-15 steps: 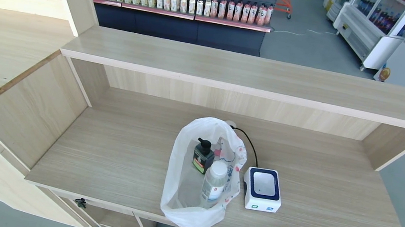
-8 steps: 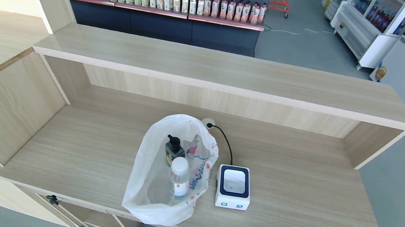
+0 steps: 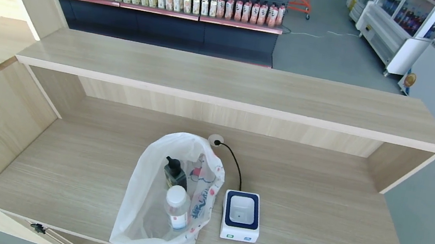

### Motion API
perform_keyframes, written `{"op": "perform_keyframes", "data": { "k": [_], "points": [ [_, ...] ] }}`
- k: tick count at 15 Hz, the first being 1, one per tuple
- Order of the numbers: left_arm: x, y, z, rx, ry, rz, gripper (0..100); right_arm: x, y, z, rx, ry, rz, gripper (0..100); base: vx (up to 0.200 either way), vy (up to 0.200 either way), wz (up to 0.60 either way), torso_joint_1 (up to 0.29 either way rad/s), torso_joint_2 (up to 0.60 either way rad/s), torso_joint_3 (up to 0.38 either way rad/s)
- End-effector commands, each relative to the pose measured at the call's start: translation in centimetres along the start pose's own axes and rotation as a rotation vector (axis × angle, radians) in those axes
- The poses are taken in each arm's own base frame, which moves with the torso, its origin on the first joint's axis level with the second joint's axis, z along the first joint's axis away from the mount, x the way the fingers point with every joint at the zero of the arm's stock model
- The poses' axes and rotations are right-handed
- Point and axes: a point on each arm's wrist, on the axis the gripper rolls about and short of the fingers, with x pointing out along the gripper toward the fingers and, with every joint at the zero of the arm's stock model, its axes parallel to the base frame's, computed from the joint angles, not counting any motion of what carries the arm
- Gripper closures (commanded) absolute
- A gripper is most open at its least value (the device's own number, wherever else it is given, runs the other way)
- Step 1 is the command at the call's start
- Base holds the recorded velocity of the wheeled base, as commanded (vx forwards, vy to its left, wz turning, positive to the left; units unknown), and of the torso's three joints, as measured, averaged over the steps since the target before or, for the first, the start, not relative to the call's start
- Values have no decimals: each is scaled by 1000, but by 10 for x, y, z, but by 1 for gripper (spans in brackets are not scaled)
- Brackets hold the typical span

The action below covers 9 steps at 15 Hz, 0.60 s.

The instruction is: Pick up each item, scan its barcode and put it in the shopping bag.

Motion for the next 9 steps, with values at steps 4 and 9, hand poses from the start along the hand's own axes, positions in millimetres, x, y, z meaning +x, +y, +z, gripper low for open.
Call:
{"op": "perform_keyframes", "data": {
  "k": [4,9],
  "points": [
    [0,0,0,0,-2,2,0,0,0,0,0,3,2,0,0,0,0,0,0,0],
    [0,0,0,0,-2,2,0,0,0,0,-5,3,2,0,0,0,0,0,0,0]
  ]
}}
